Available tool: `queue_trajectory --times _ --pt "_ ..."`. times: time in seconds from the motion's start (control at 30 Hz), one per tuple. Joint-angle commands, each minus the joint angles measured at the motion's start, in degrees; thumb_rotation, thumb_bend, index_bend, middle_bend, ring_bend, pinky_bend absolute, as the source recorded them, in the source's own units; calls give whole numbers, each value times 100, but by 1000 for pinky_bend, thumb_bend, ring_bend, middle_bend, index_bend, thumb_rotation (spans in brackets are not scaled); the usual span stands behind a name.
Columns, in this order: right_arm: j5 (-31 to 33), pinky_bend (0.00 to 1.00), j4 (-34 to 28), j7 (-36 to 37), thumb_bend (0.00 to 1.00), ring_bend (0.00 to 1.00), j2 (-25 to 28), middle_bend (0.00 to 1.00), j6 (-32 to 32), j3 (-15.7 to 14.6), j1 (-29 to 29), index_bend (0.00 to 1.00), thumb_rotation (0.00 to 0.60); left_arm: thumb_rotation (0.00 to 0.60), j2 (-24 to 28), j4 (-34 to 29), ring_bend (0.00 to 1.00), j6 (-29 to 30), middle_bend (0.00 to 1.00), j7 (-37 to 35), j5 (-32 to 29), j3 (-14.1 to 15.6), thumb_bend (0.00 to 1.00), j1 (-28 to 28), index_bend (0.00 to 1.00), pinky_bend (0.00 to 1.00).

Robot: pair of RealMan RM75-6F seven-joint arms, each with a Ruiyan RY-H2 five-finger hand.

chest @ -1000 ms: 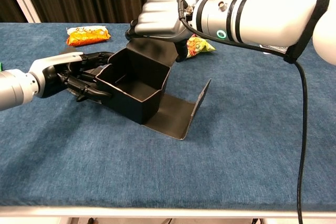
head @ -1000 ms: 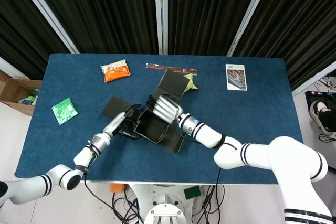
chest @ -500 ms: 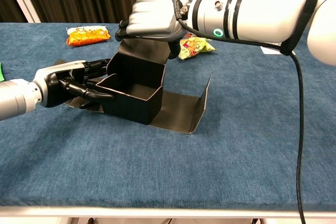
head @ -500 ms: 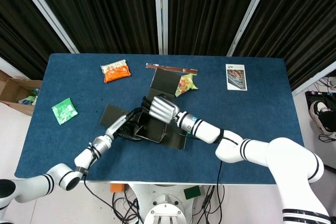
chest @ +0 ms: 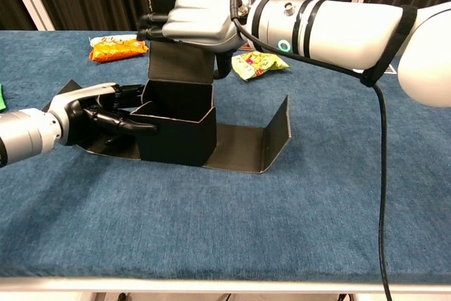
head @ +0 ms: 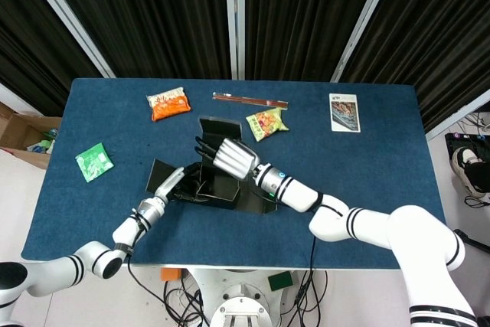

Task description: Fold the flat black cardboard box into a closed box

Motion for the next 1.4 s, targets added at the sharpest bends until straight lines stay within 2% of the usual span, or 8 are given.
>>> queue_trajectory --times 0.03,0.2,0.33,0.53,0.83,1.1,1.23,1.4 --pt "270 1000 -252 66 97 703 69 0 -113 169 -115 0 600 600 -3 -83 541 -48 258 143 -131 -52 0 14 230 791" --pt "415 1000 -736 309 93 691 357 0 -32 357 -286 0 600 600 127 -270 541 -121 259 365 -297 -126 0 28 230 793" --pt "339 1000 -1256 787 149 691 753 0 223 465 -530 0 600 600 242 -413 541 -175 259 474 -488 -206 0 73 230 795" --pt "-188 1000 -1817 1816 284 700 1327 0 1386 533 -1258 0 600 600 476 -718 541 -236 271 72 -742 -428 0 229 246 796" --pt "-698 1000 -1791 3268 297 708 1725 8 2866 225 -2504 0 600 600 866 -1038 541 -241 280 -880 -771 -811 0 428 254 798" --pt "-1070 1000 -1046 4332 266 722 1301 46 3515 51 -3099 0 600 600 1249 -1513 541 -336 287 -2151 -796 -1274 0 604 258 800" --pt "-1130 1000 -750 4416 183 722 913 43 3478 158 -3057 0 600 598 1372 -1715 541 -349 287 -2447 -724 -1391 0 632 258 801" --pt "-1158 1000 -423 4001 88 721 247 15 3370 475 -2786 0 600 599 1488 -1975 541 -414 286 -2750 -661 -1501 0 631 258 801"
